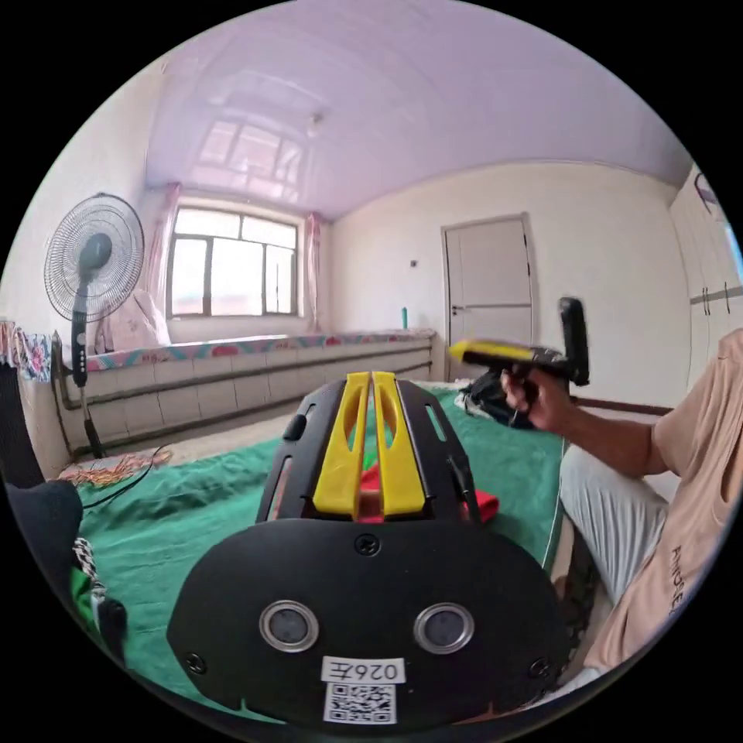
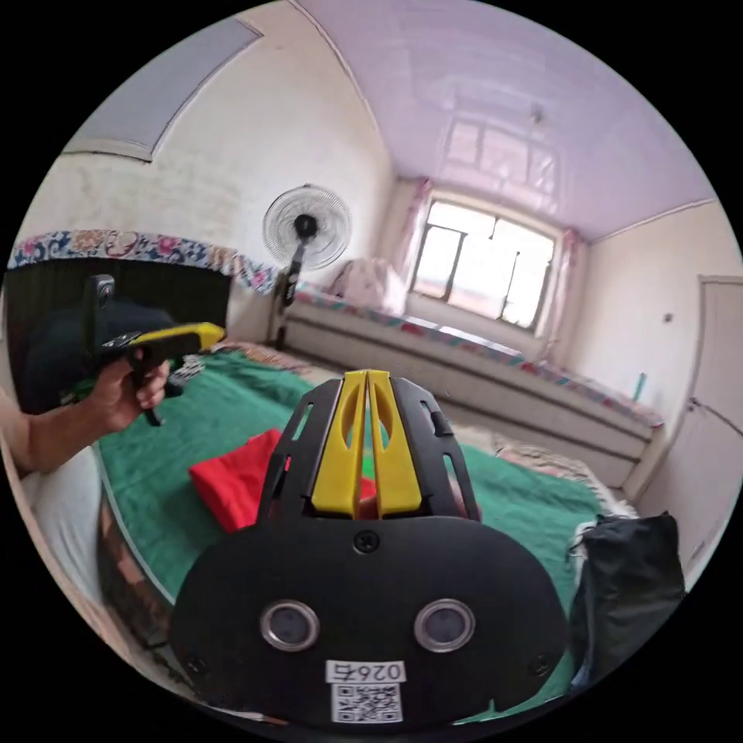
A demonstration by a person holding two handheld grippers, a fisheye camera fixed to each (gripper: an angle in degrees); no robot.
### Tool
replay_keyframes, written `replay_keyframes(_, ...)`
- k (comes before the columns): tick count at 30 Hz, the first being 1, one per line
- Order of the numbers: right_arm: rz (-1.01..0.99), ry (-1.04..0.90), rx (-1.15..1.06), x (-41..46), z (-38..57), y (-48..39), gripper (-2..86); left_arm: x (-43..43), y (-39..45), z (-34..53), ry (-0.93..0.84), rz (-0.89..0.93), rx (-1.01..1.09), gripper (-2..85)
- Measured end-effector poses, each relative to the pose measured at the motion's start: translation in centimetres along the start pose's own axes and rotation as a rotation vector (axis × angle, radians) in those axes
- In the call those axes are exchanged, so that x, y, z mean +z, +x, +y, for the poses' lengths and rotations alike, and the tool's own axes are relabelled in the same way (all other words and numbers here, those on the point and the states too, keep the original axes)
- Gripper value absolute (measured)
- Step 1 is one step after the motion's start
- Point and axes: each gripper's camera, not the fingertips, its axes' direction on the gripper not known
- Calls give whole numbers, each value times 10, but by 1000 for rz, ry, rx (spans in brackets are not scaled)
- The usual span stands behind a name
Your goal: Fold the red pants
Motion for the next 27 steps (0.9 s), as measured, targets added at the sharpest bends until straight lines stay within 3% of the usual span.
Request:
replay_keyframes(2,-176,-125,10,39,20,4,-9,29,8,1,-59,152,9,33)
replay_keyframes(4,-375,-323,82,100,57,4,-9,98,13,15,-382,291,1,5)
replay_keyframes(5,-432,-375,99,114,67,3,-9,115,14,22,-469,291,-10,1)
replay_keyframes(7,-668,-747,94,183,115,-13,-9,174,14,64,-743,223,-13,-4)
replay_keyframes(9,-711,-1023,13,223,159,-33,-9,216,8,107,-979,111,18,-6)
replay_keyframes(11,-736,-998,55,233,174,-29,-9,221,-7,120,-909,171,-27,-6)
replay_keyframes(13,-748,-966,17,233,177,-19,-9,226,-45,116,-934,255,-236,-6)
replay_keyframes(17,-554,-811,49,214,186,10,-6,195,-96,106,-754,107,-370,-2)
replay_keyframes(19,-440,-743,223,214,209,47,9,189,-128,115,-740,45,-470,8)
replay_keyframes(22,-410,-722,455,224,250,91,64,196,-155,136,-742,62,-576,109)
replay_keyframes(27,-354,-703,609,247,308,123,80,230,-174,173,-808,146,-680,175)
